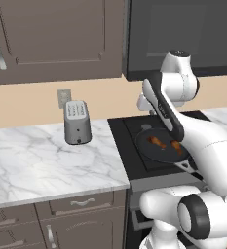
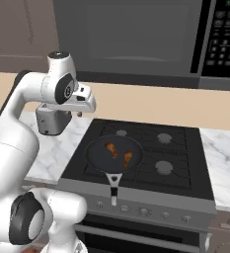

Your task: Take the chicken drumsticks from the pan and place one on each plate on the dining counter.

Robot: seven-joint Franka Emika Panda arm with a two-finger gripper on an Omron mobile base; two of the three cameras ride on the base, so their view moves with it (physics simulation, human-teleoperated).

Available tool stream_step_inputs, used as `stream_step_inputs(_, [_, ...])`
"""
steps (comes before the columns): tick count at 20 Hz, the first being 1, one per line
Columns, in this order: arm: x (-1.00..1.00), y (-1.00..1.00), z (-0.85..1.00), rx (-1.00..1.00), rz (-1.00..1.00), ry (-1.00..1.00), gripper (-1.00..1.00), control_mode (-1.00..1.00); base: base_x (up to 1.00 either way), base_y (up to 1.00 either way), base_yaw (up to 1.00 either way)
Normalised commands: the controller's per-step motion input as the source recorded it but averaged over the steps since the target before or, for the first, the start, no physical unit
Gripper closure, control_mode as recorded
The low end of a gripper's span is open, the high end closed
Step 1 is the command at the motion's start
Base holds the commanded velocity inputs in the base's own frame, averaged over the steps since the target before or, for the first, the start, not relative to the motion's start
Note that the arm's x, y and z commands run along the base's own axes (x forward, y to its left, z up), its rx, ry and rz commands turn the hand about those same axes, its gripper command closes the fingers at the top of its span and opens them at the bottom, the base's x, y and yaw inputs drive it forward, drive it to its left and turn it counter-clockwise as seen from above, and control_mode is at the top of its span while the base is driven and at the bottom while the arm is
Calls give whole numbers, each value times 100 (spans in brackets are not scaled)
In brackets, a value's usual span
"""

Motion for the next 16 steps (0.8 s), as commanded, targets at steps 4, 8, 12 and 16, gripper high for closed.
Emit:
stream_step_inputs(4, [-13,-11,-3,1,0,-2,-100,-100,0,0,0])
stream_step_inputs(8, [-25,-57,-7,17,16,-13,-100,-100,0,0,0])
stream_step_inputs(12, [-25,-76,-23,12,16,-12,-100,-100,0,0,0])
stream_step_inputs(16, [-28,-72,-39,11,16,-15,-100,-100,0,0,0])
